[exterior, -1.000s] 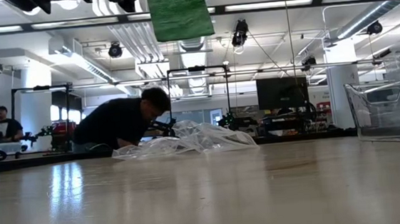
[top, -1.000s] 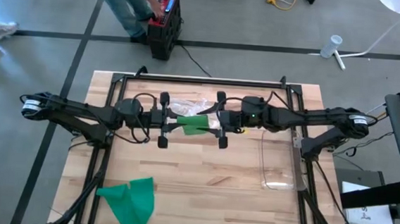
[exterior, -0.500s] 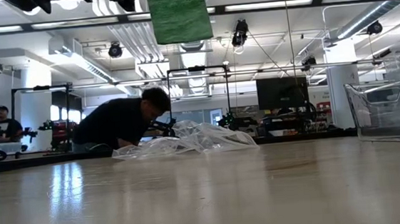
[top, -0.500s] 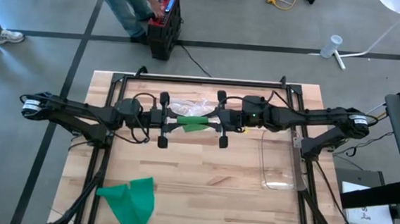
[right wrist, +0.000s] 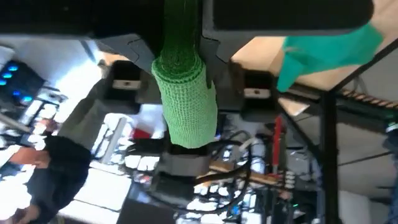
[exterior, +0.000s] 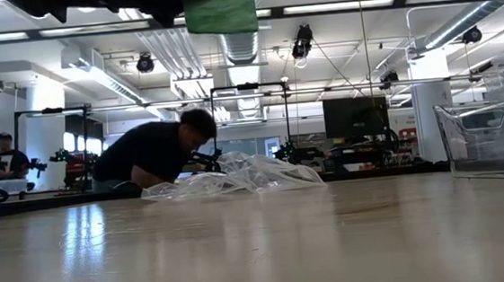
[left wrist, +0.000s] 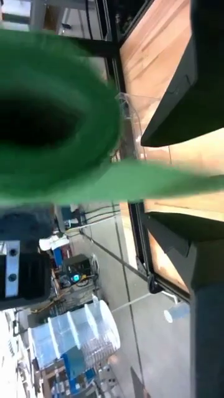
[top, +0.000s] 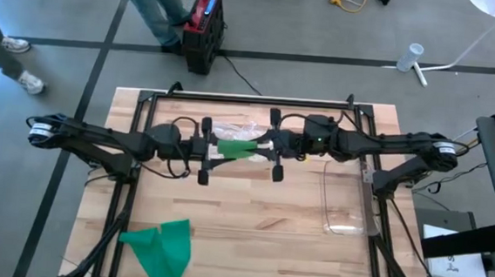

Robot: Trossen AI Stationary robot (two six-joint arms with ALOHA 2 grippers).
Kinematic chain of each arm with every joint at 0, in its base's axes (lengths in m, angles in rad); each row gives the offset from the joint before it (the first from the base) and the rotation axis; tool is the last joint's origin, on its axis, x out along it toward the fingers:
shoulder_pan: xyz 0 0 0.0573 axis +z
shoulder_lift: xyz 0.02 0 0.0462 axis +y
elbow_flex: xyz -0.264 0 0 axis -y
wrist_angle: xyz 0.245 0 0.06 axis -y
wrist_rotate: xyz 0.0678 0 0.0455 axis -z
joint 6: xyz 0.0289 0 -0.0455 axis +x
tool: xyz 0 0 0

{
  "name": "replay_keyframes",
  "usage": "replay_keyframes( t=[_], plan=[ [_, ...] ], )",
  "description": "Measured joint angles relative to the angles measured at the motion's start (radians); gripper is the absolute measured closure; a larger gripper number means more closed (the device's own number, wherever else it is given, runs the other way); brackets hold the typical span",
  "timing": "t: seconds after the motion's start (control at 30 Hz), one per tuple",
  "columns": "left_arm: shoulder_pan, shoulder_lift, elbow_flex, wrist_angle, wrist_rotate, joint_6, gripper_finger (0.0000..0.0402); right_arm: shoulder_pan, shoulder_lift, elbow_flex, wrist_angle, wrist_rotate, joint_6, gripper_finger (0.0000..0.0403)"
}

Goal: Roll bandage
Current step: Roll the green bandage

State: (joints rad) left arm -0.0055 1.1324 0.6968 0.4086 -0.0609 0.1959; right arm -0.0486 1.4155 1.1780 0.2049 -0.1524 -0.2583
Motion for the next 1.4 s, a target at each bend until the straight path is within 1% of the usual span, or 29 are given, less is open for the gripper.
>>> replay_keyframes(
  t=[0.13,0.2,0.27,0.4,0.43,0.7,0.8,0.97,1.13,1.4],
  plan=[
    [0.000,0.025,0.002,0.022,-0.051,-0.007,0.0224,0.000,0.000,0.010,0.000,-0.013,-0.001,0.0367],
    [0.000,0.028,0.006,0.031,-0.054,-0.006,0.0239,0.000,0.000,0.012,0.001,-0.013,0.005,0.0367],
    [0.000,0.032,0.007,0.046,-0.058,-0.014,0.0272,0.000,0.001,0.011,-0.006,-0.013,0.009,0.0367],
    [0.001,0.040,0.007,0.062,-0.103,-0.049,0.0376,0.000,0.001,0.013,-0.002,-0.013,0.015,0.0366],
    [0.001,0.042,0.007,0.063,-0.114,-0.056,0.0388,0.000,0.001,0.013,0.000,-0.013,0.022,0.0366],
    [0.011,0.077,0.000,0.062,-0.117,-0.064,0.0399,0.000,-0.008,0.027,0.016,-0.013,0.083,0.0365],
    [0.010,0.089,-0.004,0.055,-0.137,-0.064,0.0401,0.000,-0.029,0.028,0.013,-0.012,0.084,0.0365],
    [0.010,0.098,-0.005,0.027,-0.143,-0.064,0.0401,-0.001,-0.084,0.027,-0.010,-0.012,0.090,0.0364],
    [0.010,0.095,-0.005,0.029,-0.222,-0.050,0.0401,-0.001,-0.139,0.028,-0.063,-0.011,0.130,0.0364],
    [0.000,0.090,-0.003,0.097,-0.210,-0.004,0.0392,-0.001,-0.125,0.019,-0.071,0.007,0.109,0.0364]
  ],
)
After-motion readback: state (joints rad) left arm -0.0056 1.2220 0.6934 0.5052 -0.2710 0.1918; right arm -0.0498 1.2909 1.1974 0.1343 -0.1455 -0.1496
